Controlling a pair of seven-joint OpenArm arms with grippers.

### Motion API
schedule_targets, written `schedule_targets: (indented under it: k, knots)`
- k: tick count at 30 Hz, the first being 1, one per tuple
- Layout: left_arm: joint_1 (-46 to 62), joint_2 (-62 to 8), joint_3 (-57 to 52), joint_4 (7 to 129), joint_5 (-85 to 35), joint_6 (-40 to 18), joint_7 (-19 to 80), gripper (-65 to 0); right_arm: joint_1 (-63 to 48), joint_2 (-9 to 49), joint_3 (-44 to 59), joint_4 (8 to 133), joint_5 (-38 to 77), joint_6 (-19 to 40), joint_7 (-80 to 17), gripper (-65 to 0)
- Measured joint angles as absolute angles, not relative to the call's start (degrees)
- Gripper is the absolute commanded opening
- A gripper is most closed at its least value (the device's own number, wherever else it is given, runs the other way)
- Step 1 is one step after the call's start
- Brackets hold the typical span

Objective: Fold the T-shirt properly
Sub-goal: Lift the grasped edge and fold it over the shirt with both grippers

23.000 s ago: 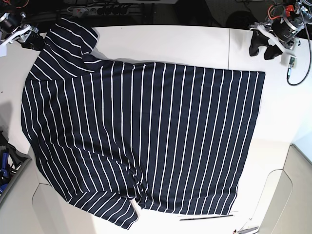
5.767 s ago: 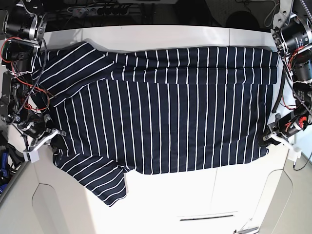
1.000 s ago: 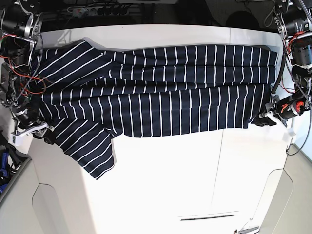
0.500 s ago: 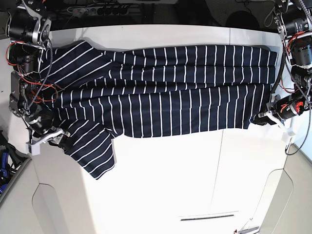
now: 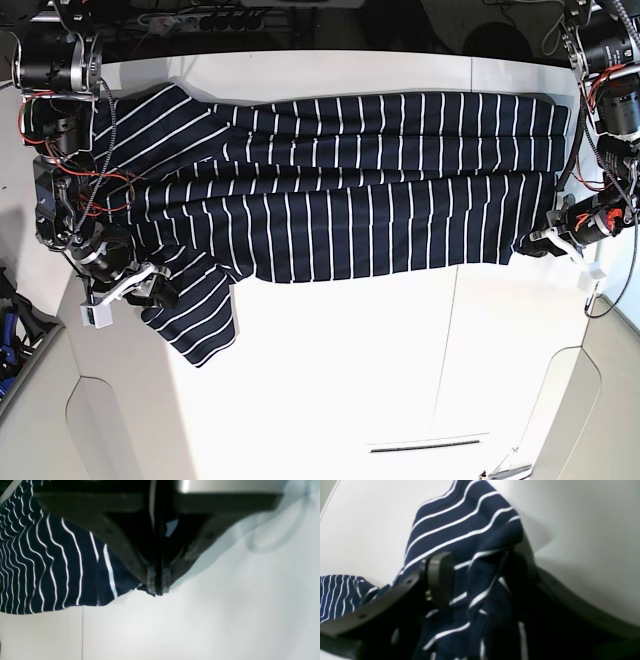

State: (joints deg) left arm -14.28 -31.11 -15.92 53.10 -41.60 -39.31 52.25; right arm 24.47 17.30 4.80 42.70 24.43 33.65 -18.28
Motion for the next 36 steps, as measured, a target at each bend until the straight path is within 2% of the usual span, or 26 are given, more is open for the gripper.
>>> schedule_targets:
  k: [3,5,9,10,19,24,36]
  knots:
    - [-14.28,-31.11,-15.92,53.10,-41.60,-39.31,52.25,-65.0,24.47,17.30,4.80,42.70,24.40,33.65,-18.28,-34.4]
    - [-14.31,-31.11,-15.92,53.10,-41.60,-39.31,52.27,-65.0,24.47,17.30,4.80,42.70,24.38,33.65,-18.68,-42.7]
    - [-14.31,-31.11,-15.92,53.10,-41.65,-39.31,52.27,-65.0,24.88,17.30,4.73,42.68,24.08,33.56,-19.73,-63.2]
    - [-14.28,-31.11,-15.92,53.10,-41.71,-39.31,52.27,-65.0,25.10,17.26,4.73,42.61,23.94,33.45,-19.99,-65.0]
    - [-13.80,-33.34,-15.70,58.08,-41.12,-39.40,55.09,-65.0,26.50,17.26,4.62,43.35,23.42,33.63,-21.85,-65.0]
    - [-13.85,-34.94,-15.70,63.11,-43.77,-39.38,58.81,-65.0,26.24,17.26,4.62,48.27,23.70,33.67,-28.42,-65.0]
    - [-13.82,-34.92,-15.70,67.61,-44.64,-39.07,64.99,-65.0,26.22,17.26,7.46,63.44,35.55,33.91,-50.02,-65.0]
